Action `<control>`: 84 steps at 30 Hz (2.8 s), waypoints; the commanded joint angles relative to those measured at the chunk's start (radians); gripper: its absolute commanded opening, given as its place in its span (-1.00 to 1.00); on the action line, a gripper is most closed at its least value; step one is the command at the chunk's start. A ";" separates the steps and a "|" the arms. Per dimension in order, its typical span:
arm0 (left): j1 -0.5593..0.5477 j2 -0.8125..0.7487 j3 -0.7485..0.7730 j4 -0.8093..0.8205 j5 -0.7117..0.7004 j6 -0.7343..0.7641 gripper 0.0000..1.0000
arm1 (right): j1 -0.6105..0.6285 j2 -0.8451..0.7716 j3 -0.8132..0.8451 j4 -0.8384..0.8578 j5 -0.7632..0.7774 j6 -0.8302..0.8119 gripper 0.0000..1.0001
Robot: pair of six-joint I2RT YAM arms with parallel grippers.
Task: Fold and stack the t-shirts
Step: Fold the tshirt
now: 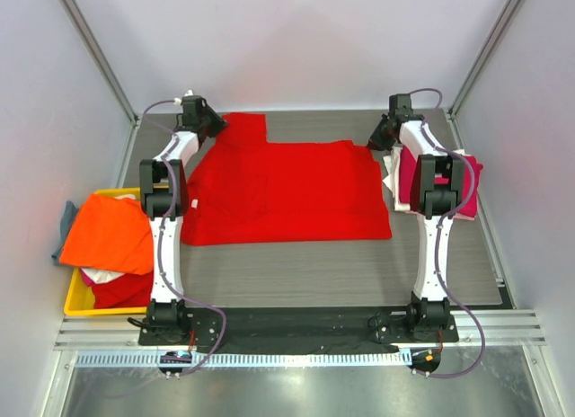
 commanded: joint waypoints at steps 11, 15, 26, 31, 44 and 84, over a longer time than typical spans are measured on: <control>0.005 -0.158 -0.023 0.110 0.058 0.006 -1.00 | -0.053 -0.197 -0.067 0.007 -0.005 0.016 -0.97; 0.005 -0.208 -0.078 0.111 0.063 0.033 -0.99 | -0.051 -0.223 -0.098 0.007 -0.029 0.019 -0.97; 0.005 -0.512 -0.472 0.246 0.052 0.084 -1.00 | -0.048 -0.344 -0.272 0.050 -0.087 0.039 -0.97; 0.003 -0.624 -0.599 0.282 0.058 0.084 -0.99 | -0.045 -0.406 -0.348 0.065 -0.086 0.040 -0.97; -0.038 -0.961 -0.960 0.352 -0.086 0.145 -0.99 | -0.043 -0.595 -0.581 0.111 -0.031 0.063 -0.97; -0.146 -1.370 -1.443 0.177 -0.367 0.116 -0.99 | -0.045 -0.845 -1.076 0.285 0.089 0.111 -0.98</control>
